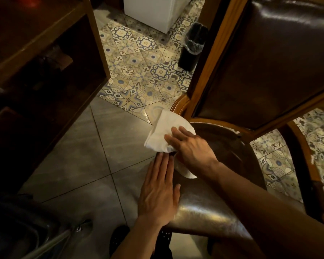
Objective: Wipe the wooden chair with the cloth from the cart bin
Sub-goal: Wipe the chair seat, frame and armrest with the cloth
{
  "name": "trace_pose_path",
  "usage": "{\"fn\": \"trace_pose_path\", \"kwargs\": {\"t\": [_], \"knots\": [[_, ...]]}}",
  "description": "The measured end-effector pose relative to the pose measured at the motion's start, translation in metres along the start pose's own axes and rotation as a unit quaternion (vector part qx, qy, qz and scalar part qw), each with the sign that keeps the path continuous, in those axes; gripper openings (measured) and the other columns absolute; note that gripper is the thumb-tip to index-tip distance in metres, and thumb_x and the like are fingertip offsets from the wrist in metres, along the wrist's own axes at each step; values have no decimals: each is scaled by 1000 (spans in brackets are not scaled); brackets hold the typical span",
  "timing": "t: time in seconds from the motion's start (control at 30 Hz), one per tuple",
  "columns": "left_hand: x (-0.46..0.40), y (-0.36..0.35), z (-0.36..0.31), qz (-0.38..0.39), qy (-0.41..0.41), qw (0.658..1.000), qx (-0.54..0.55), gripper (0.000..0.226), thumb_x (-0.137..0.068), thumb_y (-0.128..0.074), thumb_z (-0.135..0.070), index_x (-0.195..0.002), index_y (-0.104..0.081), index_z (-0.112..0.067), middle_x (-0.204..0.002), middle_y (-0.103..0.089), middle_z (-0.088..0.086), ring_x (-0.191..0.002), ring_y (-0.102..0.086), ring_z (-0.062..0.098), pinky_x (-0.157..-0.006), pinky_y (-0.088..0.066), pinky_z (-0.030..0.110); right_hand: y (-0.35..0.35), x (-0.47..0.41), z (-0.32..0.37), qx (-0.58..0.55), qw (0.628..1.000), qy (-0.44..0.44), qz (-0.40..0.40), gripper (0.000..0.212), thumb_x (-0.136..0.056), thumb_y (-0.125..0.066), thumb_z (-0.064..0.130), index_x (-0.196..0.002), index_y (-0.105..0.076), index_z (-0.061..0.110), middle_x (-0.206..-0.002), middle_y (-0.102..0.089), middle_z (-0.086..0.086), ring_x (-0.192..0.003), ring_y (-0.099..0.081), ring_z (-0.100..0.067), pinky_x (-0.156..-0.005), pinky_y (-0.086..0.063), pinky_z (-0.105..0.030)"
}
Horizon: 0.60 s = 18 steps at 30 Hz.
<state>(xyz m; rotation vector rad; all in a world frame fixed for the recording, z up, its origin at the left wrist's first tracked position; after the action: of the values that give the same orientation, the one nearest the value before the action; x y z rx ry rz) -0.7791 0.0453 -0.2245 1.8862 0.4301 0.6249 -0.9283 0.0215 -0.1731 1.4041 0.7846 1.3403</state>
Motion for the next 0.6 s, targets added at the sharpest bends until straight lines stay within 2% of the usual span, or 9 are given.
{"fn": "trace_pose_path", "kwargs": {"t": [0.13,0.2,0.33,0.43,0.53,0.6], "knots": [[-1,-2,1,21,-14,1000,-6,77,-100,-18,-53,-157,13,-12,-165,20,10,-150,26,23,-124,8,43,10,24,5,-54,997,-54,-33,52,-92,-62,23,-141,-48,30,-153,-43,-1,-141,-37,-25,-105,-42,-42],[0,1,5,25,-31,999,-3,78,-99,-14,-56,-156,17,-12,-164,24,10,-149,29,21,-124,11,42,15,42,1,-87,990,-98,-45,55,-89,-67,25,-140,-49,31,-150,-47,1,-136,-43,-24,-101,-45,-40],[4,17,16,28,-78,996,-19,77,-100,-13,-58,-158,9,-13,-166,19,7,-151,24,19,-121,10,40,34,82,-19,-157,969,-177,-75,59,-83,-70,26,-138,-51,29,-143,-54,3,-126,-54,-25,-95,-49,-42],[5,31,19,67,-93,993,-31,77,-97,-5,-60,-156,16,-16,-164,26,3,-147,33,16,-119,17,37,50,115,-31,-207,945,-231,-101,53,-82,-68,23,-133,-56,30,-131,-62,2,-116,-61,-24,-90,-50,-40],[1,48,13,87,-92,991,-42,77,-96,-5,-61,-157,15,-18,-167,16,3,-152,20,17,-123,11,34,63,149,-36,-259,917,-269,-141,49,-80,-68,24,-128,-62,30,-125,-66,3,-116,-63,-20,-94,-50,-39],[-5,63,2,88,-84,991,-55,76,-95,-7,-62,-159,10,-22,-169,2,4,-155,1,19,-124,-4,34,68,173,-41,-295,893,-291,-176,49,-78,-67,17,-125,-64,29,-123,-68,4,-116,-62,-16,-97,-49,-36]]}}
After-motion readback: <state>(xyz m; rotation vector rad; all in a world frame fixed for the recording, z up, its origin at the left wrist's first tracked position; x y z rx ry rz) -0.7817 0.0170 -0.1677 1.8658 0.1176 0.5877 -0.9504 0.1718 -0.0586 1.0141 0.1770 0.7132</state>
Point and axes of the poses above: each hand's wrist, its own x-axis away from the middle knuckle, its own y-axis out of the back of the hand, z = x × y, the point moved 4 cm from there along -x, towards the middle knuckle
